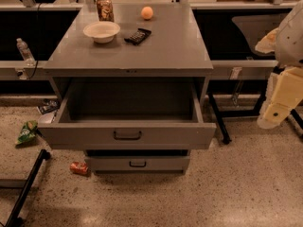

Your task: Close top drawer

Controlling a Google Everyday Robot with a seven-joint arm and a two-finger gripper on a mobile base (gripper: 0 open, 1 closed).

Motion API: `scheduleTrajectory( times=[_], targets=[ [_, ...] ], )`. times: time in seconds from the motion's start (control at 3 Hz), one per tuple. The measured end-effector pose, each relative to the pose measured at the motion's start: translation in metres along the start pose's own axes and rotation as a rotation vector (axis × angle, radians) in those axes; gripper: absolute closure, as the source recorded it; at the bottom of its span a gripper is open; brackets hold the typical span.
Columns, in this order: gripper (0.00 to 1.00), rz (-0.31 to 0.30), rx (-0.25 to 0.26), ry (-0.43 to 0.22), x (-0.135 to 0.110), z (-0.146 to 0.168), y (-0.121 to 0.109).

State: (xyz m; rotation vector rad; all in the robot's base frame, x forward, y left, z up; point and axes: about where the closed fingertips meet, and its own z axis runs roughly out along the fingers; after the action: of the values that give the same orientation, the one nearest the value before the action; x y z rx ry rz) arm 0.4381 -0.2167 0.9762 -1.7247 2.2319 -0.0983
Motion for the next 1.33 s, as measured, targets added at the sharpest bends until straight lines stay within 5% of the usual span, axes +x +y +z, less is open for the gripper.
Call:
scheduleTrajectory(
  times=[0.33, 0.67, 1.33],
  targets=[
    [0.0, 0.0, 0.0, 0.0, 0.0, 0.0, 0.0],
    [0.1, -0.001, 0.007, -0.002, -0.001, -0.002, 0.0],
    [0.57, -0.01, -0.039, -0.157, -0.015, 0.065, 0.016]
  ],
)
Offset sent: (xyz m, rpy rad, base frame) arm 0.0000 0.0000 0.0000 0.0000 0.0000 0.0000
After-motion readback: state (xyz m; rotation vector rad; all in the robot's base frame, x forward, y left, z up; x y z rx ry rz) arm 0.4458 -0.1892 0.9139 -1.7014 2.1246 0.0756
